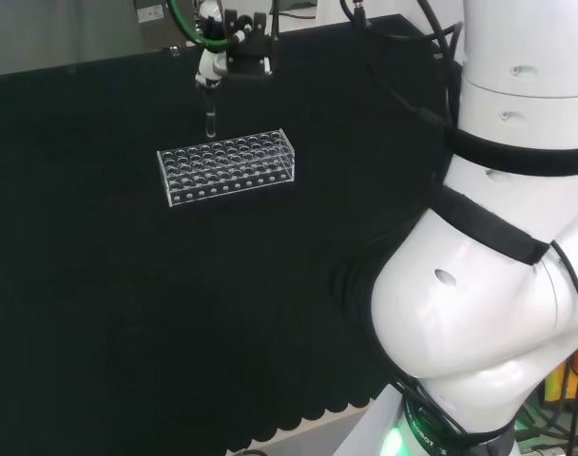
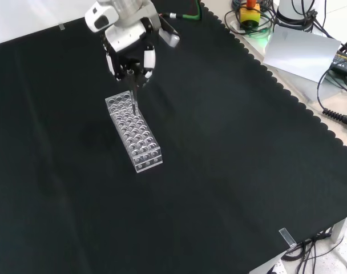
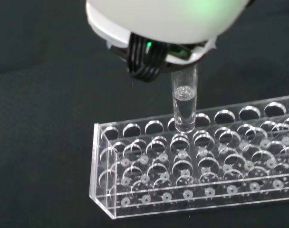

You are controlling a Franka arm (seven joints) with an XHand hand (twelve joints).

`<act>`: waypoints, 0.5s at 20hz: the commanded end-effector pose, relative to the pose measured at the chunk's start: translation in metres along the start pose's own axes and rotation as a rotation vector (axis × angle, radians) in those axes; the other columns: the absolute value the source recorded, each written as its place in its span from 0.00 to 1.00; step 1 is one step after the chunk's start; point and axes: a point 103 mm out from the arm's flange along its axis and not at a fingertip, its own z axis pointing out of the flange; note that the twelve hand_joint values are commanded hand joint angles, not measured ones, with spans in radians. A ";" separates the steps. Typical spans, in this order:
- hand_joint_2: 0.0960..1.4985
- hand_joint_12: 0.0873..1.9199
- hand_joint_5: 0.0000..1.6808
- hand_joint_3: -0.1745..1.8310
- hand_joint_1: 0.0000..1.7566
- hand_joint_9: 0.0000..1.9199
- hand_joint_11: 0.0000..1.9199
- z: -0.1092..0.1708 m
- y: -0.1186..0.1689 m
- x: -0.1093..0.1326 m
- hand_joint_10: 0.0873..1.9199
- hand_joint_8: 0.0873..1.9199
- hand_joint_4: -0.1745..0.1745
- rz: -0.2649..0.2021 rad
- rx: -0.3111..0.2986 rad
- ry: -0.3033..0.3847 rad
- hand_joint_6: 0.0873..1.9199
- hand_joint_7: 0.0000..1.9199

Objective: Shake the test tube.

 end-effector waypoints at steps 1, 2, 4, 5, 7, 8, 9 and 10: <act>0.38 0.43 0.86 0.40 0.71 0.90 0.73 -0.033 -0.022 -0.008 0.38 0.13 0.00 0.010 -0.031 0.014 0.13 0.94; 0.38 0.43 0.86 0.40 0.71 0.90 0.72 -0.035 -0.024 -0.007 0.38 0.13 0.00 0.011 -0.035 0.019 0.13 0.94; 0.38 0.43 0.86 0.40 0.71 0.90 0.72 -0.040 -0.029 -0.004 0.38 0.13 0.00 0.004 -0.045 0.027 0.13 0.94; 0.38 0.43 0.86 0.40 0.71 0.90 0.72 -0.042 -0.032 0.000 0.38 0.13 0.00 -0.005 -0.049 0.031 0.13 0.94; 0.38 0.43 0.86 0.40 0.71 0.90 0.72 -0.044 -0.038 0.012 0.38 0.13 0.00 -0.024 -0.055 0.048 0.13 0.94; 0.38 0.43 0.86 0.40 0.71 0.90 0.72 -0.045 -0.040 0.019 0.38 0.13 0.00 -0.036 -0.056 0.057 0.13 0.94; 0.38 0.43 0.86 0.40 0.71 0.90 0.72 -0.046 -0.042 0.027 0.38 0.12 0.00 -0.048 -0.054 0.070 0.13 0.94; 0.38 0.43 0.86 0.40 0.71 0.90 0.72 -0.046 -0.044 0.035 0.38 0.12 0.00 -0.062 -0.053 0.079 0.13 0.94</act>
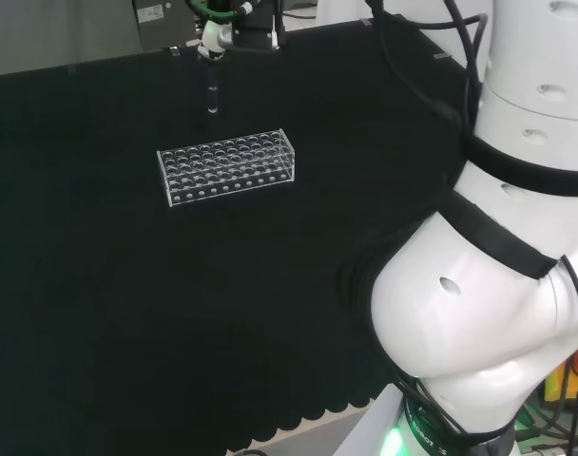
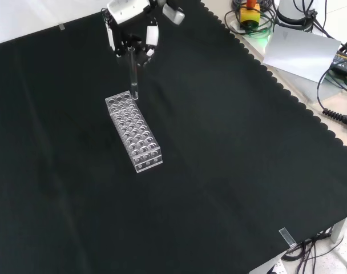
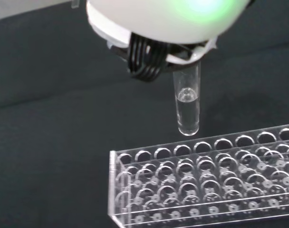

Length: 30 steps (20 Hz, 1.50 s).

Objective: Shake the test tube.

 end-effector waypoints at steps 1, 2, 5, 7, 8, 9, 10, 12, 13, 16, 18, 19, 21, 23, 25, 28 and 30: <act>0.38 0.43 0.86 0.40 0.71 0.90 0.72 -0.004 -0.016 0.041 0.38 0.12 0.00 -0.067 0.005 0.060 0.13 0.94; 0.38 0.43 0.86 0.40 0.71 0.90 0.72 -0.004 -0.017 0.050 0.38 0.12 0.00 -0.083 0.006 0.069 0.13 0.94; 0.38 0.43 0.86 0.40 0.71 0.90 0.72 -0.005 -0.021 0.077 0.38 0.12 0.00 -0.129 0.009 0.092 0.13 0.94; 0.38 0.43 0.86 0.40 0.71 0.90 0.72 -0.005 -0.023 0.092 0.38 0.12 0.00 -0.157 0.010 0.097 0.13 0.94; 0.38 0.43 0.86 0.40 0.71 0.90 0.72 -0.005 -0.024 0.098 0.39 0.12 0.00 -0.167 0.009 0.097 0.13 0.94; 0.37 0.43 0.86 0.40 0.71 0.90 0.72 -0.005 -0.025 0.101 0.39 0.12 0.00 -0.173 0.009 0.096 0.13 0.94; 0.37 0.43 0.86 0.40 0.71 0.90 0.72 -0.006 -0.026 0.102 0.39 0.12 0.00 -0.175 0.007 0.093 0.13 0.94; 0.37 0.43 0.86 0.40 0.71 0.90 0.72 -0.007 -0.025 0.096 0.39 0.12 0.00 -0.162 0.002 0.085 0.13 0.94; 0.37 0.43 0.86 0.40 0.71 0.90 0.72 -0.008 -0.025 0.090 0.39 0.12 0.00 -0.148 -0.001 0.076 0.13 0.94; 0.37 0.43 0.86 0.40 0.71 0.90 0.72 -0.011 -0.022 0.059 0.39 0.12 0.00 -0.091 -0.011 0.042 0.13 0.94; 0.37 0.43 0.86 0.40 0.71 0.90 0.72 -0.013 -0.021 0.031 0.39 0.12 0.00 -0.040 -0.018 0.019 0.13 0.94; 0.37 0.43 0.86 0.40 0.71 0.90 0.72 -0.015 -0.020 0.015 0.39 0.12 0.00 -0.009 -0.020 0.008 0.13 0.94; 0.37 0.44 0.86 0.40 0.71 0.90 0.72 -0.016 -0.021 -0.018 0.39 0.12 0.00 0.055 -0.020 -0.012 0.13 0.94; 0.37 0.44 0.86 0.40 0.71 0.90 0.72 -0.018 -0.022 -0.050 0.39 0.12 0.00 0.117 -0.020 -0.035 0.13 0.94; 0.37 0.44 0.86 0.40 0.71 0.90 0.72 -0.022 -0.023 -0.080 0.39 0.12 0.00 0.176 -0.025 -0.061 0.13 0.94; 0.37 0.44 0.86 0.40 0.71 0.90 0.72 -0.031 -0.025 -0.124 0.39 0.12 0.00 0.272 -0.035 -0.110 0.13 0.94; 0.37 0.44 0.86 0.40 0.71 0.90 0.72 -0.037 -0.027 -0.145 0.39 0.12 0.00 0.315 -0.045 -0.136 0.13 0.94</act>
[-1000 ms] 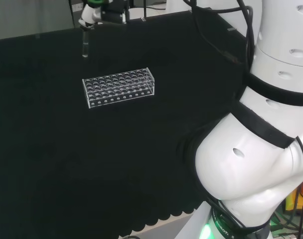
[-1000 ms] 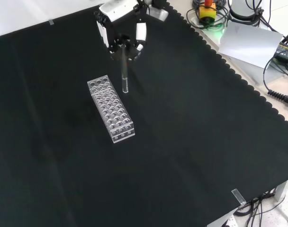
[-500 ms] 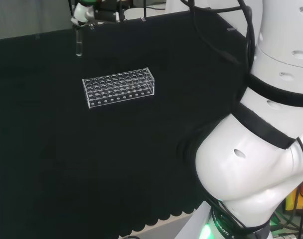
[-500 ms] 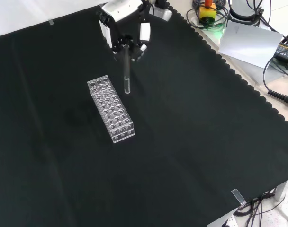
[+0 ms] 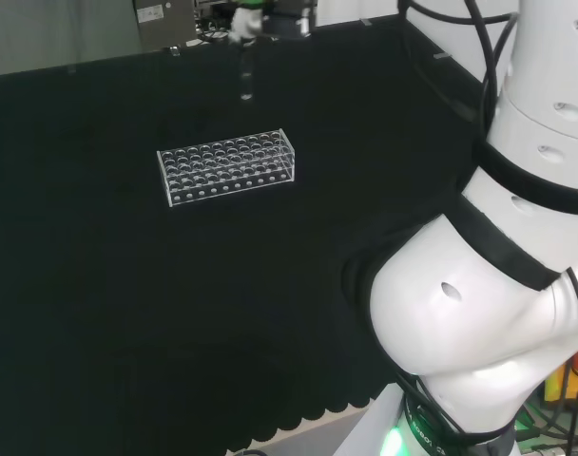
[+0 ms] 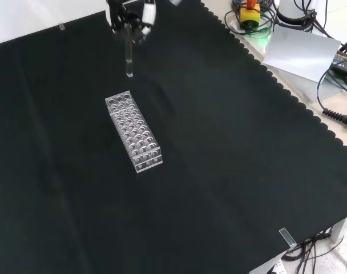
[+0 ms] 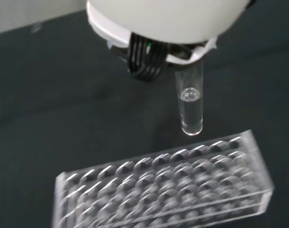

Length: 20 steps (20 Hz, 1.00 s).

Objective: Shake the test tube.

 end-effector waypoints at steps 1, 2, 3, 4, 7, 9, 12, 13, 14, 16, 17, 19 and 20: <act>0.37 0.44 0.86 0.40 0.71 0.90 0.72 -0.006 0.002 -0.096 0.39 0.12 0.00 0.208 -0.010 -0.138 0.13 0.94; 0.37 0.44 0.86 0.40 0.71 0.90 0.72 -0.009 0.002 -0.102 0.39 0.12 0.00 0.219 -0.014 -0.147 0.13 0.94; 0.37 0.44 0.86 0.40 0.71 0.90 0.72 -0.011 0.002 -0.107 0.39 0.12 0.00 0.226 -0.018 -0.151 0.13 0.94; 0.37 0.44 0.86 0.40 0.71 0.90 0.72 -0.013 0.003 -0.109 0.39 0.12 0.00 0.228 -0.020 -0.154 0.13 0.94; 0.37 0.44 0.86 0.40 0.71 0.90 0.72 -0.013 0.004 -0.104 0.39 0.12 0.00 0.217 -0.019 -0.149 0.13 0.94; 0.37 0.44 0.86 0.40 0.71 0.90 0.72 -0.010 0.005 -0.091 0.39 0.12 0.00 0.191 -0.013 -0.138 0.13 0.94; 0.37 0.44 0.86 0.40 0.71 0.90 0.72 0.000 0.006 -0.059 0.39 0.12 0.00 0.129 -0.001 -0.120 0.13 0.94; 0.37 0.44 0.86 0.40 0.71 0.90 0.72 0.003 0.006 -0.047 0.39 0.12 0.00 0.107 0.003 -0.111 0.13 0.94; 0.37 0.44 0.86 0.40 0.71 0.90 0.72 0.006 0.006 -0.033 0.39 0.12 0.00 0.083 0.008 -0.103 0.13 0.94; 0.37 0.44 0.86 0.40 0.71 0.90 0.72 0.012 0.005 -0.004 0.39 0.12 0.00 0.034 0.019 -0.088 0.13 0.94; 0.37 0.44 0.86 0.40 0.71 0.90 0.72 0.015 0.004 0.010 0.39 0.12 0.00 0.009 0.025 -0.081 0.13 0.94; 0.37 0.44 0.86 0.40 0.71 0.90 0.72 0.022 0.002 0.039 0.39 0.12 0.00 -0.044 0.036 -0.065 0.13 0.94; 0.37 0.44 0.86 0.40 0.71 0.90 0.72 0.025 0.000 0.053 0.39 0.12 0.00 -0.069 0.042 -0.060 0.13 0.94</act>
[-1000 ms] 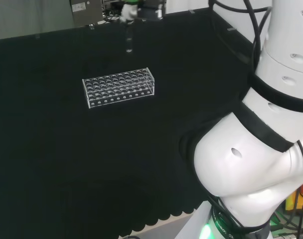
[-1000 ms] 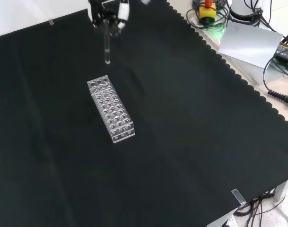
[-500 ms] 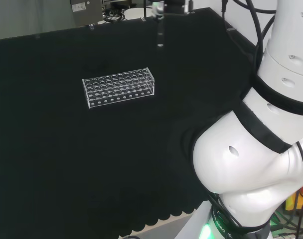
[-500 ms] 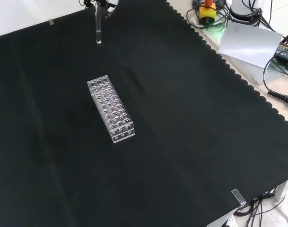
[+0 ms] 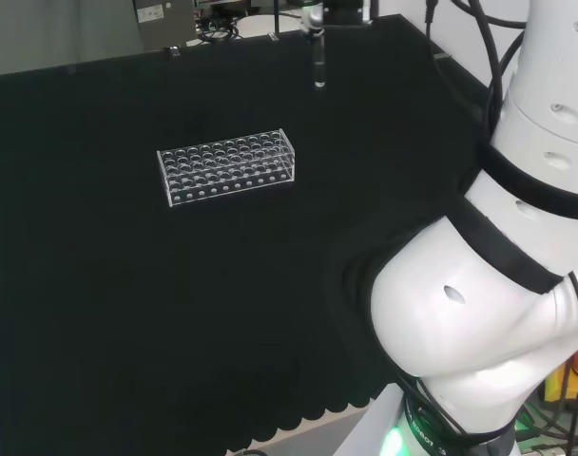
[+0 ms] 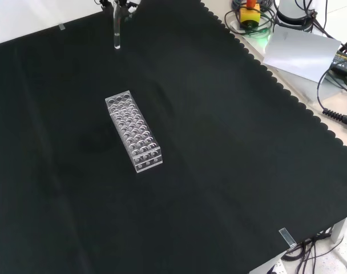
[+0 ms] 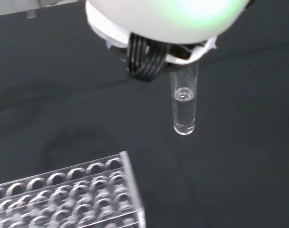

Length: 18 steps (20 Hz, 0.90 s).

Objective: Shake the test tube.

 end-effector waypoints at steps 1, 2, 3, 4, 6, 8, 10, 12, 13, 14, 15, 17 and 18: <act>0.37 0.44 0.86 0.40 0.71 0.90 0.72 0.021 -0.027 0.140 0.39 0.12 0.00 -0.234 0.064 0.082 0.13 0.94; 0.37 0.44 0.86 0.40 0.71 0.90 0.72 0.021 -0.031 0.151 0.39 0.12 0.00 -0.256 0.069 0.087 0.13 0.94; 0.37 0.44 0.86 0.40 0.71 0.90 0.72 0.022 -0.035 0.163 0.39 0.12 0.00 -0.279 0.074 0.093 0.13 0.94; 0.37 0.44 0.86 0.40 0.71 0.90 0.72 0.022 -0.039 0.174 0.39 0.12 0.00 -0.299 0.079 0.097 0.13 0.94; 0.37 0.44 0.86 0.40 0.71 0.90 0.72 0.023 -0.048 0.194 0.39 0.12 0.00 -0.339 0.086 0.103 0.13 0.94; 0.37 0.44 0.86 0.40 0.71 0.90 0.72 0.024 -0.056 0.210 0.39 0.12 0.00 -0.371 0.092 0.106 0.13 0.94; 0.37 0.44 0.86 0.40 0.71 0.90 0.72 0.024 -0.062 0.223 0.39 0.12 0.00 -0.398 0.094 0.106 0.13 0.94; 0.37 0.44 0.86 0.40 0.71 0.90 0.72 0.023 -0.065 0.228 0.39 0.12 0.00 -0.410 0.090 0.105 0.13 0.94; 0.37 0.44 0.86 0.40 0.71 0.90 0.72 0.022 -0.066 0.228 0.39 0.12 0.00 -0.410 0.088 0.106 0.13 0.94; 0.37 0.44 0.86 0.40 0.71 0.90 0.72 0.021 -0.065 0.226 0.39 0.12 0.00 -0.405 0.086 0.105 0.13 0.94; 0.37 0.44 0.86 0.40 0.71 0.90 0.72 0.021 -0.063 0.222 0.39 0.12 0.00 -0.397 0.085 0.102 0.13 0.94; 0.37 0.44 0.86 0.40 0.71 0.90 0.72 0.021 -0.059 0.211 0.39 0.12 0.00 -0.373 0.081 0.092 0.13 0.94; 0.37 0.44 0.86 0.40 0.71 0.90 0.72 0.021 -0.056 0.203 0.39 0.12 0.00 -0.355 0.080 0.086 0.13 0.94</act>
